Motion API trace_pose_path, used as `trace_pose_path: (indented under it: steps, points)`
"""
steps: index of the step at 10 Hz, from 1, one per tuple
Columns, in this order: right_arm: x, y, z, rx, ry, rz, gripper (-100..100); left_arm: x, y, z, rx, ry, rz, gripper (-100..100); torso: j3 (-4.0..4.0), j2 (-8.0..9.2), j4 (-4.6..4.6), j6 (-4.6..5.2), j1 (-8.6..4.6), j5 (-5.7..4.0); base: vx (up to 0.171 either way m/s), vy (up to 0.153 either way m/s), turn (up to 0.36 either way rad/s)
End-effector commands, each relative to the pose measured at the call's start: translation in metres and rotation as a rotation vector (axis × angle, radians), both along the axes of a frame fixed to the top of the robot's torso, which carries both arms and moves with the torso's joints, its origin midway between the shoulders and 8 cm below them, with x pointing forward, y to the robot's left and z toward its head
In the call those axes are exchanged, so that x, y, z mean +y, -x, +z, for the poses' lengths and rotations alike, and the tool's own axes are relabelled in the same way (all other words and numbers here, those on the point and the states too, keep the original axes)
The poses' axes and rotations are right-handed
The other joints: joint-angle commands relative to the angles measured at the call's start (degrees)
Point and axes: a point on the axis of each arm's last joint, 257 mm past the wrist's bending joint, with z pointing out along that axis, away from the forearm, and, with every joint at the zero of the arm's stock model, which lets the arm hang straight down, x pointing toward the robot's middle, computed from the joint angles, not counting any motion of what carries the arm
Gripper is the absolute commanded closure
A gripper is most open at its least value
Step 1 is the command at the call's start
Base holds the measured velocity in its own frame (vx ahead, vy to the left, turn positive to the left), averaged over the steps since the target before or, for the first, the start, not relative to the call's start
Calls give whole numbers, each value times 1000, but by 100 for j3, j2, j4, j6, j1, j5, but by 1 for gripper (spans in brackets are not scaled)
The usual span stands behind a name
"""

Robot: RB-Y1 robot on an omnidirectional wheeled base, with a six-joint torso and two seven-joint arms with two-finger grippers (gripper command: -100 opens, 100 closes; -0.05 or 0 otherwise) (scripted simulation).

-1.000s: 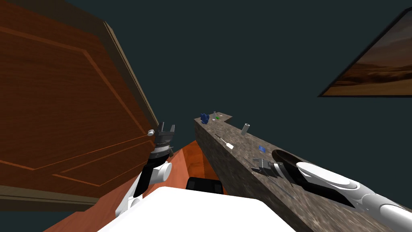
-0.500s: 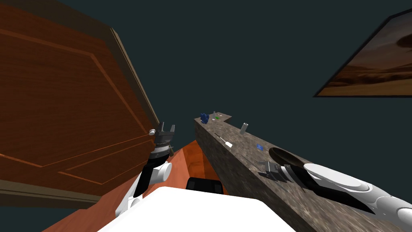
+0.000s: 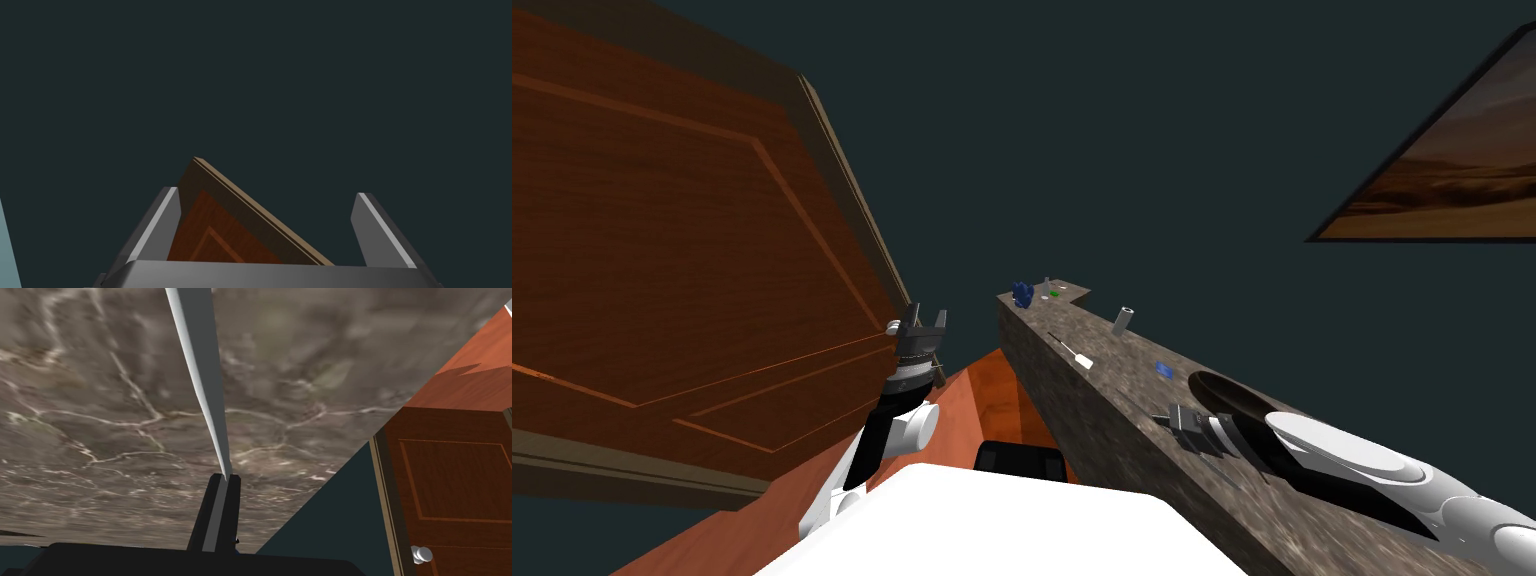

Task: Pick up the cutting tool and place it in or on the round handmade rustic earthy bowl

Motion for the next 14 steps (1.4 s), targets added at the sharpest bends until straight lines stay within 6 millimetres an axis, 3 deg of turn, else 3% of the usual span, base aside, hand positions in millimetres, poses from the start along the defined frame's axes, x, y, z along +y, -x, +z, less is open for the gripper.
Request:
trace_pose_path:
  steps: [1,3,4,5,6,7,8,14]
  points:
    - [0,0,0,0,0,0,100,0,0,0,0,0,0,0,0,0,0,0,0,0,0,0,0]
    - [-1,-2,1,-5,5,1,100,0,0,0,0,0,0,0,-7,-6,-7,2,-8,-9,0,0,0]
    - [-1,-1,1,-4,5,1,0,0,0,0,0,0,0,0,-7,-7,-7,2,-9,-8,0,0,0]
    - [0,-4,13,2,-1,16,100,0,0,0,0,0,0,0,-7,-7,-7,2,-9,-8,-30,-10,-112]
    - [0,-3,8,-3,3,10,100,0,0,0,0,0,0,0,0,5,-4,10,-11,-4,-19,-7,-34]
    - [0,-3,9,-1,1,11,0,0,0,0,0,0,0,0,0,4,-4,4,-10,-8,0,0,0]
    - [-7,-10,20,-15,-4,-4,100,0,0,0,0,0,0,0,-3,-1,-5,4,-8,-7,-139,-50,122]
    - [-36,-34,62,-81,-21,-57,100,0,0,0,0,0,0,0,43,76,15,13,-41,-11,-195,-101,107]
